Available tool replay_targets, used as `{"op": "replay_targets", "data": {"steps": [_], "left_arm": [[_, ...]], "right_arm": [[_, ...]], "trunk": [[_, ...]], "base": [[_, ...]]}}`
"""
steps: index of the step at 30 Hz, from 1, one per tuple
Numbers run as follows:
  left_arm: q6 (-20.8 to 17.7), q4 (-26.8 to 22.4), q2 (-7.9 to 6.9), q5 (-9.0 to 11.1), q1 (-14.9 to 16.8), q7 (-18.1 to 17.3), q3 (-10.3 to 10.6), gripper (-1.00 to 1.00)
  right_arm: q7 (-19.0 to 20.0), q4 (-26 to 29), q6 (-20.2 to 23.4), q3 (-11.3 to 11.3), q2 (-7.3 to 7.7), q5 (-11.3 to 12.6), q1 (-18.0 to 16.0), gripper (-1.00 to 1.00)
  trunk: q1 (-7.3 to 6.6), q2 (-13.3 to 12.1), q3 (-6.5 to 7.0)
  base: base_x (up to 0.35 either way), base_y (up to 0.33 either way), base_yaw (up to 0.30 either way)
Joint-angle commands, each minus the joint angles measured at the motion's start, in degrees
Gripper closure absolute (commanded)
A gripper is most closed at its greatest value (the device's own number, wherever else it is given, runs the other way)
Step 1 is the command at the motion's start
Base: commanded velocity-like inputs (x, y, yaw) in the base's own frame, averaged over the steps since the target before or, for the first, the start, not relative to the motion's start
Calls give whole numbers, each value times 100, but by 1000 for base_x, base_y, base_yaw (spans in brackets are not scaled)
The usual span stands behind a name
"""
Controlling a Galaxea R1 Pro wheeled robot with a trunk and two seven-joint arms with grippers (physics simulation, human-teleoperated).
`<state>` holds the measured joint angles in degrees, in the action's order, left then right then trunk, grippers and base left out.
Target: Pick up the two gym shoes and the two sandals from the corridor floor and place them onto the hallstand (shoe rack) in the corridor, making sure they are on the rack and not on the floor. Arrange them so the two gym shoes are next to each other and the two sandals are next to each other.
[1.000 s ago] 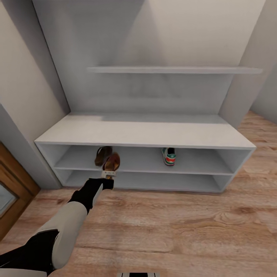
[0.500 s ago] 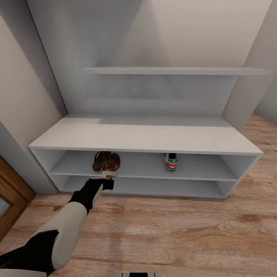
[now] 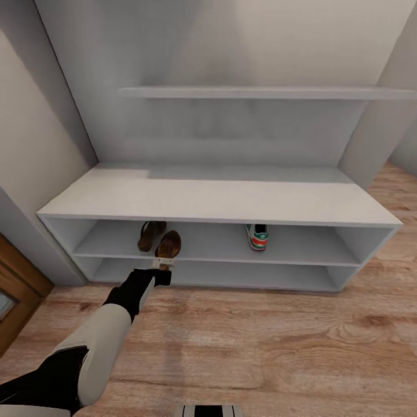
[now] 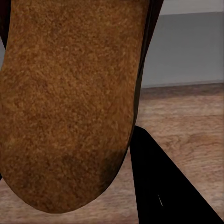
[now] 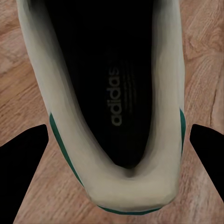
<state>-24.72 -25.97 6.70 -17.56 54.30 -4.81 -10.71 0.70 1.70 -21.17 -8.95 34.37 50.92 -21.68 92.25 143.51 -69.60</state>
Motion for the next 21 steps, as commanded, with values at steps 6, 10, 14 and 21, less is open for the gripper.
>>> {"op": "replay_targets", "data": {"steps": [6,10,14,21], "left_arm": [[-24,-13,7,-80,1,-40,-45,100],[-32,-13,7,-80,1,-30,-45,100],[-33,-13,7,-84,2,-29,-45,100],[-23,-13,-1,-82,1,-29,-42,100]], "right_arm": [[17,-3,-14,-38,0,-28,-3,100],[18,-3,-14,-37,0,-29,-3,100],[18,-8,-17,-37,0,-30,-3,100],[18,-6,-15,-37,-8,-30,-3,100]], "trunk": [[-1,2,-8],[-1,2,-8],[-1,2,-8],[-1,2,-8]], "base": [[0,0,0],[20,0,0],[226,0,0],[65,0,0]]}}
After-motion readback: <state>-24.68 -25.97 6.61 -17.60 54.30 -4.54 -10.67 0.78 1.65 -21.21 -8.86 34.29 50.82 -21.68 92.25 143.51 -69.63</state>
